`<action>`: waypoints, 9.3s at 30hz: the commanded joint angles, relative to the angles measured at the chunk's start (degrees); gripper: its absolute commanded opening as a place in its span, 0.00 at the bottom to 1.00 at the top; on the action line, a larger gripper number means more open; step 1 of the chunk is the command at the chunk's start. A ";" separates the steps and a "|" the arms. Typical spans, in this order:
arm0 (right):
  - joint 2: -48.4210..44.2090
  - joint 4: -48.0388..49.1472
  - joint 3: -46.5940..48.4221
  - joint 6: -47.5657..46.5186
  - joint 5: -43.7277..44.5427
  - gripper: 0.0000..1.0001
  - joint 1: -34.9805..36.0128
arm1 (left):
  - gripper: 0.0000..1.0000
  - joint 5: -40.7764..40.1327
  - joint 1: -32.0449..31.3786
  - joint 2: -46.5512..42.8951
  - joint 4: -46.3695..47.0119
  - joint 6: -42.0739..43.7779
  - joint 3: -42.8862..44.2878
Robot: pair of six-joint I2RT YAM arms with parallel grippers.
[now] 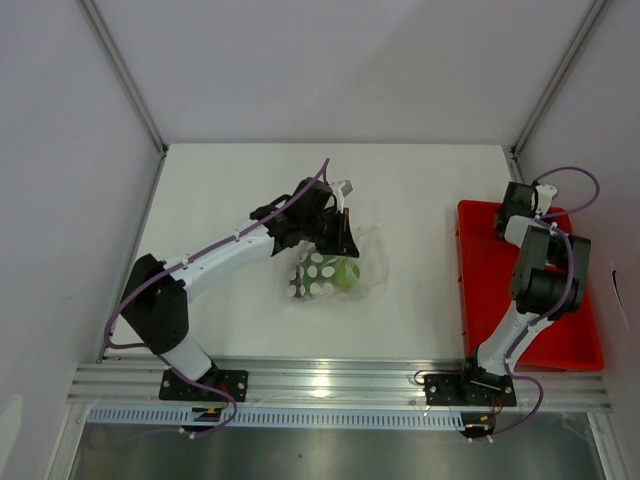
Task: Place the food in the zip-top bag and seal the zipper
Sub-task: Pick up the fake vegetable from the bin, then place the fake vegetable in the zipper food storage bag, then adjust the zipper food storage bag at the center of the board.
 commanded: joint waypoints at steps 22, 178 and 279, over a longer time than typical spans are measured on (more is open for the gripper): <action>-47.14 -27.40 -6.82 7.29 -5.93 0.39 42.09 | 0.01 0.25 -0.26 -2.82 -1.11 1.28 1.28; -62.96 -48.50 -7.69 87.09 -8.40 0.00 88.69 | 0.64 -27.70 -34.10 -22.16 -6.12 23.52 -7.25; -68.42 -2.63 -14.55 10.97 -95.06 0.52 46.33 | 0.01 28.20 -8.78 -38.85 -2.25 17.27 -10.76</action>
